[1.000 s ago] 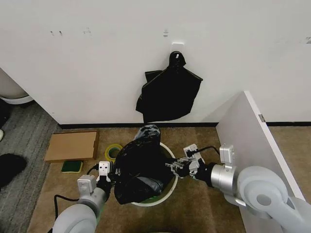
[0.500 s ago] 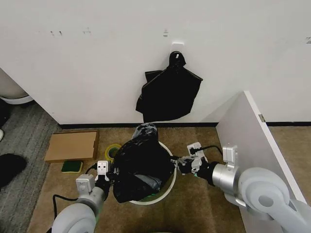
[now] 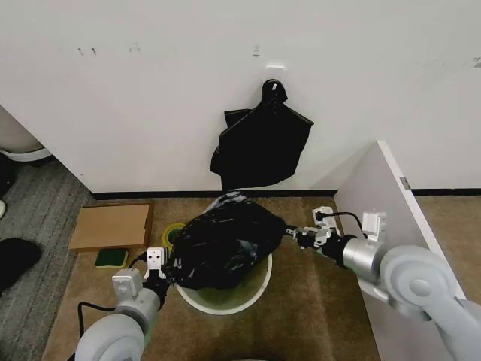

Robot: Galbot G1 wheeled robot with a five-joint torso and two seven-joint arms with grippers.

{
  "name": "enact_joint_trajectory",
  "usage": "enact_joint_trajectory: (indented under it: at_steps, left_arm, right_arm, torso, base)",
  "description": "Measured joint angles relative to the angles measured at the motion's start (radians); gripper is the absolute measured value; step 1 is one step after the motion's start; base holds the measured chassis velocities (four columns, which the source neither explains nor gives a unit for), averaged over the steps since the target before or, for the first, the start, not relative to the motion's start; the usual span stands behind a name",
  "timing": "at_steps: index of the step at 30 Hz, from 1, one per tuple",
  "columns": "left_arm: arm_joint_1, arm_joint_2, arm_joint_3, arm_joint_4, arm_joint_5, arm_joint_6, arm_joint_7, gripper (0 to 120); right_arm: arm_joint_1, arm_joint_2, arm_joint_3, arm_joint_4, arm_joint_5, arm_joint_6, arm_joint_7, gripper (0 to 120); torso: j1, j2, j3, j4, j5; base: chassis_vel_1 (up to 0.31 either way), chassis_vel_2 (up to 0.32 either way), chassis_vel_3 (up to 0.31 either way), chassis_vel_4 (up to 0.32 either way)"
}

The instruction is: Place the garbage bag over the trash bin.

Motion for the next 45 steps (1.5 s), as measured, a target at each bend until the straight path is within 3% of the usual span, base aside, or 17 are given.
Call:
enact_joint_trajectory:
  at_steps: [10,27,41,45]
  left_arm:
    - [-0.007,-0.002,-0.025,-0.001,-0.053,-0.009,-0.004,0]
    - [-0.040,-0.008,-0.041,0.000,-0.131,-0.003,-0.045,0]
    - [-0.081,-0.018,-0.014,0.020,-0.148,0.000,-0.061,0]
    - [-0.100,-0.025,-0.003,0.025,-0.155,0.003,-0.068,0]
  right_arm:
    - [-0.098,-0.009,0.033,-0.002,-0.070,-0.010,-0.080,0]
    - [-0.266,0.057,0.045,0.042,-0.171,-0.010,-0.166,0]
    - [-0.264,0.129,0.044,0.025,-0.186,0.001,-0.161,0]
    - [-0.263,0.131,0.044,0.027,-0.224,0.008,-0.166,10]
  torso:
    - [0.000,0.000,0.000,0.0000,0.0000]
    - [0.000,0.000,0.000,-0.0001,-0.0001]
    - [0.000,0.000,0.000,0.0000,0.0000]
    - [0.000,0.000,0.000,0.0000,0.0000]
  base:
    - [0.000,0.000,0.000,0.000]
    - [0.000,0.000,0.000,0.000]
    - [0.000,0.000,0.000,0.000]
    - [0.000,0.000,0.000,0.000]
